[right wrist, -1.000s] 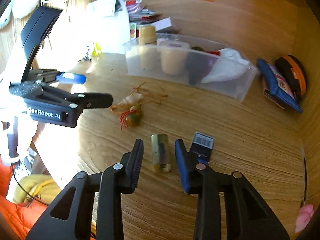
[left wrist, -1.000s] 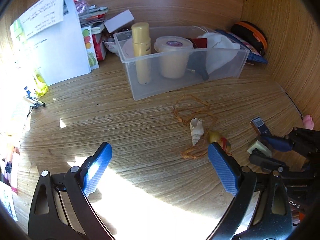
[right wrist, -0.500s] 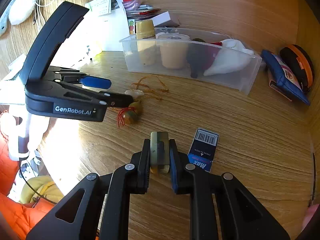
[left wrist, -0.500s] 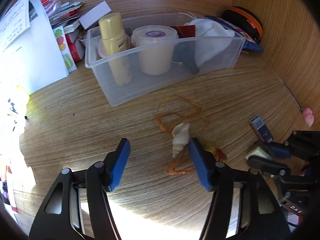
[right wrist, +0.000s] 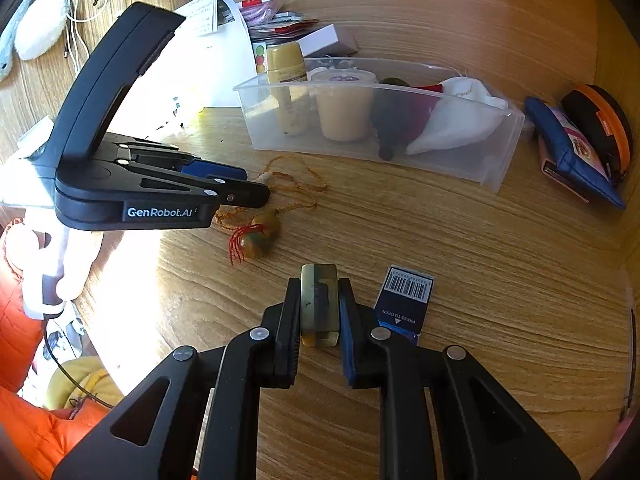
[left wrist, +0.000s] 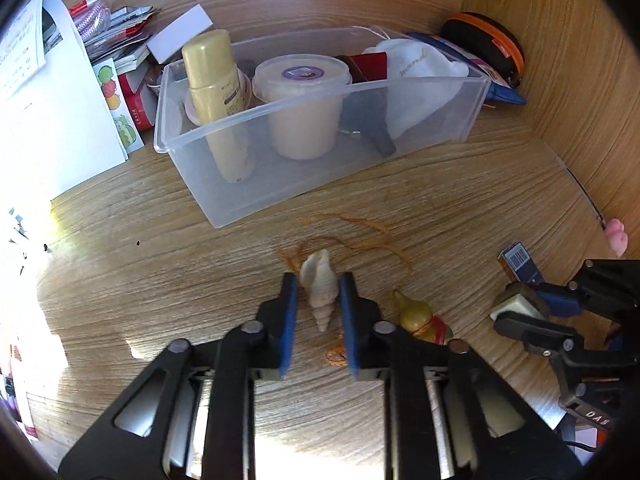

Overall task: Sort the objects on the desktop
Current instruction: 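Carry the seashell and khaki tube over the clear box with both tools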

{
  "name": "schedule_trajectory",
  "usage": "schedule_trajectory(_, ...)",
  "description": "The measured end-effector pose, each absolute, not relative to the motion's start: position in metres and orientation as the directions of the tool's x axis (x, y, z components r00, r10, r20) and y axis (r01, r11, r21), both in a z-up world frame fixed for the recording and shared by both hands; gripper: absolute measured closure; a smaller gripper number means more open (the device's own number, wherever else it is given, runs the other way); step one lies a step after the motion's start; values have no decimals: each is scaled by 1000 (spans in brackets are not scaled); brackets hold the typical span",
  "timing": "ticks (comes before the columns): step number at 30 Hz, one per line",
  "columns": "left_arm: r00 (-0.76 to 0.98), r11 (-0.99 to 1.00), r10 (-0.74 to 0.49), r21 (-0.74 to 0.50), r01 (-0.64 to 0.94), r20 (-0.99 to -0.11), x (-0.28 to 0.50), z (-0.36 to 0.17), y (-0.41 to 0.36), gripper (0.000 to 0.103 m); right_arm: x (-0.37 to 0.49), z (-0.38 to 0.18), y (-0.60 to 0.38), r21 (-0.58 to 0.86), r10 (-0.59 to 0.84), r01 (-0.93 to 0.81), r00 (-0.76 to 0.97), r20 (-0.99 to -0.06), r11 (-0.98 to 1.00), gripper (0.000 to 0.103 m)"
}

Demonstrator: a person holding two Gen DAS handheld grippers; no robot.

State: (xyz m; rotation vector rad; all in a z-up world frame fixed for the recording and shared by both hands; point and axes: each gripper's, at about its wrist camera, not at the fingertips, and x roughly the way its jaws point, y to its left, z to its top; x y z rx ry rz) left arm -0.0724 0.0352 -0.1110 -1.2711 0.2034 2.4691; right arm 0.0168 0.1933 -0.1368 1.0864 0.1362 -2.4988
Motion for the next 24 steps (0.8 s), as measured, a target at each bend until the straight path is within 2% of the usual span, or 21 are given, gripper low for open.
schedule_trajectory(9, -553, -931, 285, -89, -353, -783, -67, -101, 21, 84, 7, -115, 201, 78, -335, 395, -639, -693, -915, 88)
schedule_trajectory(24, -664, -946, 289, -98, -310, -689, -64, -46, 0, 84, -28, -66, 205, 46, -323, 378, -715, -620, -925, 88)
